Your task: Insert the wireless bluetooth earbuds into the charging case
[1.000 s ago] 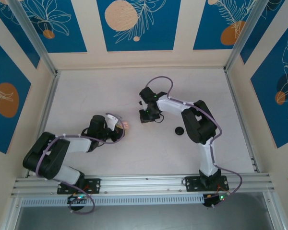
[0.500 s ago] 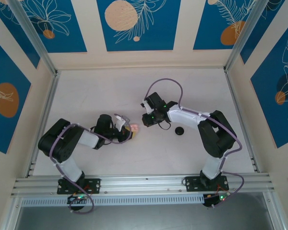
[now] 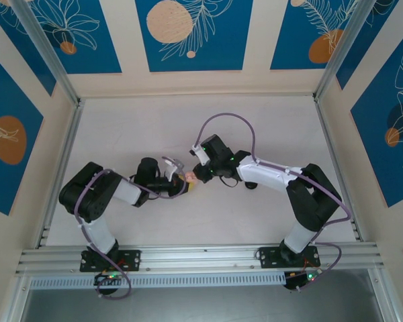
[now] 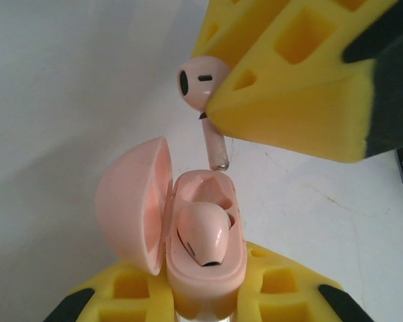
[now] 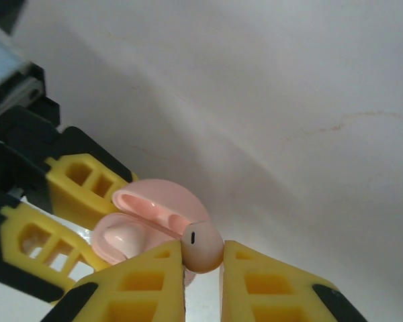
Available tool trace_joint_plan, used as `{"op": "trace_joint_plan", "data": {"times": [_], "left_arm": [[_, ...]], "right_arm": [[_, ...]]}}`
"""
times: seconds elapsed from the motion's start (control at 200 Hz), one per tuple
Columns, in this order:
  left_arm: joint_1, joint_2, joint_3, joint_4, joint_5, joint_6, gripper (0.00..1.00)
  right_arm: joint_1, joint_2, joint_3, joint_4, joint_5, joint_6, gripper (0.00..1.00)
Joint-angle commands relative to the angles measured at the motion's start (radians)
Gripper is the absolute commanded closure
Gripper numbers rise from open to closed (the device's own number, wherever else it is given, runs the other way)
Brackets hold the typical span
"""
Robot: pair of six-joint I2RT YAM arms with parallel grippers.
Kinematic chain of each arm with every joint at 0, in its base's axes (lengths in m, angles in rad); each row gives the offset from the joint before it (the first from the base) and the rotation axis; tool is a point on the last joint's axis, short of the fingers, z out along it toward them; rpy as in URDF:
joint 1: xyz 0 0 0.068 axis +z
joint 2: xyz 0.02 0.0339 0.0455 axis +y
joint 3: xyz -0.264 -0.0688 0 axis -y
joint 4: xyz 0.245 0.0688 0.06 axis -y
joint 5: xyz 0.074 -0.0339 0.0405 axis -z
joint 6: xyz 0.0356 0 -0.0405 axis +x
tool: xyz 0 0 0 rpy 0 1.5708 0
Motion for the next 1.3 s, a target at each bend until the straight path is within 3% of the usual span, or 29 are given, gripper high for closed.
{"op": "trace_joint_plan", "data": {"times": [0.0, 0.515, 0.95, 1.295], "left_arm": [[-0.008, 0.015, 0.017, 0.080, 0.048, -0.038, 0.86], [-0.008, 0.014, 0.018, 0.145, 0.056, -0.096, 0.86], [-0.008, 0.003, 0.027, 0.132, 0.051, -0.089, 0.86], [-0.008, -0.021, 0.017, 0.117, 0.048, -0.055, 0.86]], "right_arm": [[0.009, -0.033, -0.020, 0.024, 0.015, -0.041, 0.83], [0.052, -0.035, -0.024, 0.012, 0.059, -0.115, 0.83], [0.047, -0.097, -0.079, 0.033, -0.095, -0.126, 0.82], [0.021, -0.084, -0.069, 0.045, -0.147, -0.085, 0.81]]}}
